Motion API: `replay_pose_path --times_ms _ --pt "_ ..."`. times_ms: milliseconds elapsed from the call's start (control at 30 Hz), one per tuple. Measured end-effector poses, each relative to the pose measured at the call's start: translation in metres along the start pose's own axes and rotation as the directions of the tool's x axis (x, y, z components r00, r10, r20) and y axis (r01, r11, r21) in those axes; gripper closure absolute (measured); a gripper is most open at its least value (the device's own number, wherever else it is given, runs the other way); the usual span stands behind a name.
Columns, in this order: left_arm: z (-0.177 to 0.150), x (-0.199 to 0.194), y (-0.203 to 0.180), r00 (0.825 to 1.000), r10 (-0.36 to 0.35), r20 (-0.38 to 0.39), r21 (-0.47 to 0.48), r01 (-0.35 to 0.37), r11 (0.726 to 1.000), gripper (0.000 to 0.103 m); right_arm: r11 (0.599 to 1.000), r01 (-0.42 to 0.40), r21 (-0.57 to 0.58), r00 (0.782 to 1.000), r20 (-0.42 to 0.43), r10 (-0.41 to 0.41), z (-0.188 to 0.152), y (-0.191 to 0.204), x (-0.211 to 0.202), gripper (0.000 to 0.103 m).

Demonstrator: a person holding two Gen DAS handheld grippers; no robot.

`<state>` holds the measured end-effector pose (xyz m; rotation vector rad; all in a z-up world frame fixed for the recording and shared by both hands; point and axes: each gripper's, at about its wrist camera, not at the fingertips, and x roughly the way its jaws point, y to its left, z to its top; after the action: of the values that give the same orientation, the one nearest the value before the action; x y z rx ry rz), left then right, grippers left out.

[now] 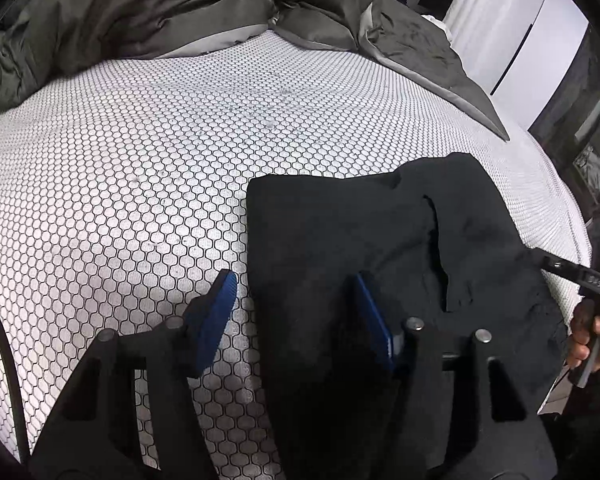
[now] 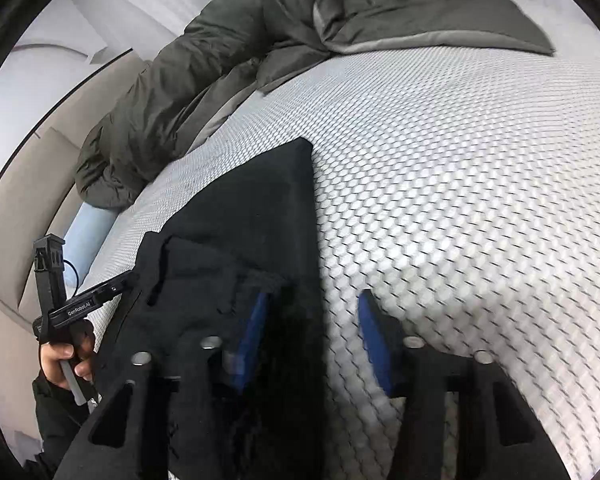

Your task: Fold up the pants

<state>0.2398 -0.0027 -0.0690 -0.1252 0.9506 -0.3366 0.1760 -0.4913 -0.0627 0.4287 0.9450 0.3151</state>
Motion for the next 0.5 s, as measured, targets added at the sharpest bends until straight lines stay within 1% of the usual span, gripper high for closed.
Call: replay_pose_path --times_ms 67,100,133,167,233,267,333,400,433,467,500 --pt "-0.001 -0.001 0.001 1.000 0.006 0.004 0.011 -0.006 1.000 0.044 1.000 -0.022 -0.021 1.000 -0.002 0.022 0.003 0.005 0.005 0.082" --pt "-0.002 -0.001 0.002 1.000 0.006 0.005 0.010 -0.006 1.000 0.044 0.999 -0.004 -0.036 1.000 0.006 0.004 0.001 0.008 0.002 0.092" --pt "-0.004 -0.001 0.002 1.000 0.006 0.005 0.008 -0.006 1.000 0.044 0.996 0.051 -0.068 0.998 0.029 -0.049 0.001 0.013 -0.003 0.099" --pt "-0.004 -0.002 0.003 1.000 0.007 0.006 0.003 -0.007 1.000 0.044 0.994 0.080 -0.075 0.996 0.038 -0.078 0.001 0.011 -0.006 0.101" --pt "-0.005 -0.005 0.006 1.000 0.013 0.004 -0.012 -0.013 1.000 0.045 0.992 0.112 -0.065 0.994 0.023 -0.111 -0.002 0.006 -0.017 0.101" --pt "-0.005 -0.008 0.007 1.000 0.015 0.005 -0.020 -0.015 1.000 0.045 0.992 0.111 -0.053 0.994 0.008 -0.111 -0.005 0.003 -0.022 0.100" --pt "-0.011 -0.020 0.005 1.000 0.020 0.010 -0.021 -0.019 1.000 0.045 0.997 0.060 -0.057 0.998 -0.032 -0.062 -0.017 0.000 -0.034 0.087" --pt "-0.022 -0.034 0.000 0.999 0.028 0.030 -0.004 -0.028 1.000 0.045 0.996 0.026 -0.081 0.999 -0.027 -0.028 -0.033 0.003 -0.046 0.061" --pt "-0.025 -0.038 -0.003 0.999 0.024 0.031 0.010 -0.025 1.000 0.044 0.997 0.003 -0.080 0.999 -0.038 -0.007 -0.040 0.002 -0.045 0.056" --pt "-0.029 -0.041 -0.008 0.999 0.026 0.023 0.031 -0.027 0.999 0.044 0.997 -0.007 -0.078 0.998 -0.067 0.002 -0.046 0.003 -0.041 0.055" --pt "-0.035 -0.042 -0.012 0.999 0.034 0.017 0.050 -0.035 0.998 0.044 0.996 0.024 -0.088 0.996 -0.084 -0.032 -0.050 0.003 -0.036 0.055"
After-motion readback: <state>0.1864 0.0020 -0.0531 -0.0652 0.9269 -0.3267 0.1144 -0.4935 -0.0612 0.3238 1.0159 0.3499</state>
